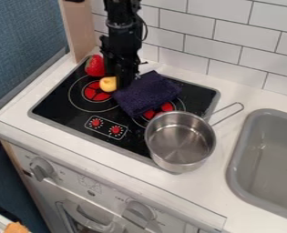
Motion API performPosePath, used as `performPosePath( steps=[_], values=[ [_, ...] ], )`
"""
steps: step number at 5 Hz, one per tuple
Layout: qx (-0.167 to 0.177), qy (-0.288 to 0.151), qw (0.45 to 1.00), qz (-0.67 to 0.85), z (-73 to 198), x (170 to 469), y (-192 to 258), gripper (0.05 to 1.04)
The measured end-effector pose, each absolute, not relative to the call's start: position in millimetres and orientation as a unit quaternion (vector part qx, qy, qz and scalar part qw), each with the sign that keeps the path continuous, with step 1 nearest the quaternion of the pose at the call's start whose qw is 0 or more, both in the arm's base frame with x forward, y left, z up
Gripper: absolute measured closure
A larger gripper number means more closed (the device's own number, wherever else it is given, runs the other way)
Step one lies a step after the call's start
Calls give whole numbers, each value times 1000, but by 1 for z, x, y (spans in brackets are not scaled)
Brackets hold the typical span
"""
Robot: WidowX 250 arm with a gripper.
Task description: Put the yellow knife to the bottom of the burner
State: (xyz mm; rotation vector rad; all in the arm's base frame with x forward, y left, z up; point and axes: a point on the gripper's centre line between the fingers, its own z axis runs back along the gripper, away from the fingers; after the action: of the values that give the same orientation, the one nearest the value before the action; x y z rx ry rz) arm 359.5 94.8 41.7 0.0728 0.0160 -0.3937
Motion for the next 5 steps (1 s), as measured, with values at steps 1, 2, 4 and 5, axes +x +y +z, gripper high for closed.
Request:
performPosePath(
  steps=[1, 2, 4, 5],
  values=[
    [51, 10, 982, -184, 55, 360, 99, 667],
    [67, 9, 983, -170, 68, 363, 93, 668],
    [74, 12, 997, 29, 67, 321, 86, 668],
    [89, 17, 984, 154, 67, 295, 89, 668]
  ],
)
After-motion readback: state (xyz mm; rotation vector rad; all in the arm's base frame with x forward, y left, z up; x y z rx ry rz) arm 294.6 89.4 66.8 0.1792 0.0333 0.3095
